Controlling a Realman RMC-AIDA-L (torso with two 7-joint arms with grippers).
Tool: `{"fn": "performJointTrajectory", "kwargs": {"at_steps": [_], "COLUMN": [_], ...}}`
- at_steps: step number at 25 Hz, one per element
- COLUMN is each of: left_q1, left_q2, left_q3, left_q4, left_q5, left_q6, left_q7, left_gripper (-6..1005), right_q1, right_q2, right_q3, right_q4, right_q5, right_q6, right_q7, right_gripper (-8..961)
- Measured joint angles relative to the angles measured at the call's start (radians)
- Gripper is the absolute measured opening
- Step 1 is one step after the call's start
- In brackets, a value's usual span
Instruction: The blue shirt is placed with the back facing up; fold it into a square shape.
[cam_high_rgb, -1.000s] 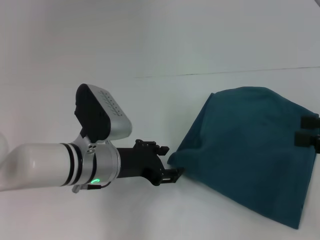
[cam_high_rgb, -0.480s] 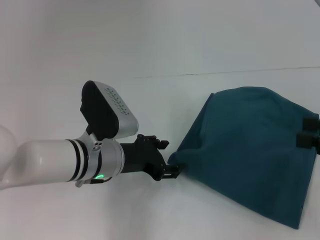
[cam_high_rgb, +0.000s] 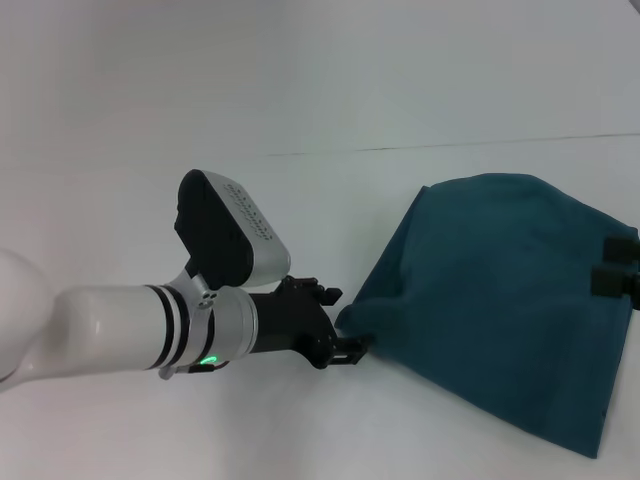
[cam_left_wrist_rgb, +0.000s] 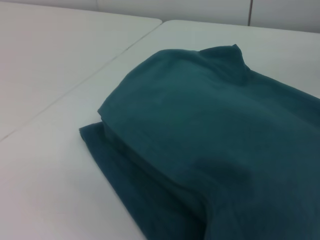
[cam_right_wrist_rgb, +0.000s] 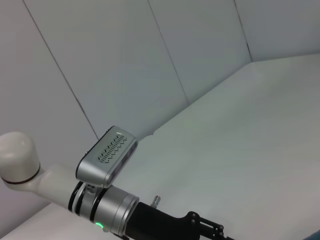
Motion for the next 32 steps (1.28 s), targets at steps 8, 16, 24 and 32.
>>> {"fn": "performJointTrajectory", "kwargs": {"at_steps": [8,16,24,32], "left_q1": [0.0,-0.002,-0.002,-0.002], "left_q2": [0.0,0.0,0.0,-0.002], "left_q3": [0.024,0.032,0.036,0.06], "left_q4": [0.0,0.003,0.0,-0.001], "left_q5": [-0.002,-0.012,-0.013,-0.016], "left_q6": [-0.007,-0.008,-0.021,-0.021], "left_q7": [0.0,0.0,0.0,0.012], "left_gripper": [709,708,673,442], "right_q1": [-0.001,-0.002,-0.004,-0.008], "right_q2": [0.0,0.0,0.0,0.0], "right_q3": [0.01,0.013,0.03,0.049], "right_q4": [0.008,0.008,0.009,0.009], "right_q5": [-0.001,-0.001,0.0,0.001], "right_q6": [0.0,0.0,-0.001,-0.007], "right_q7": [-0.001,-0.003,-0.003,-0.004], "right_gripper": [709,704,704,703]}}
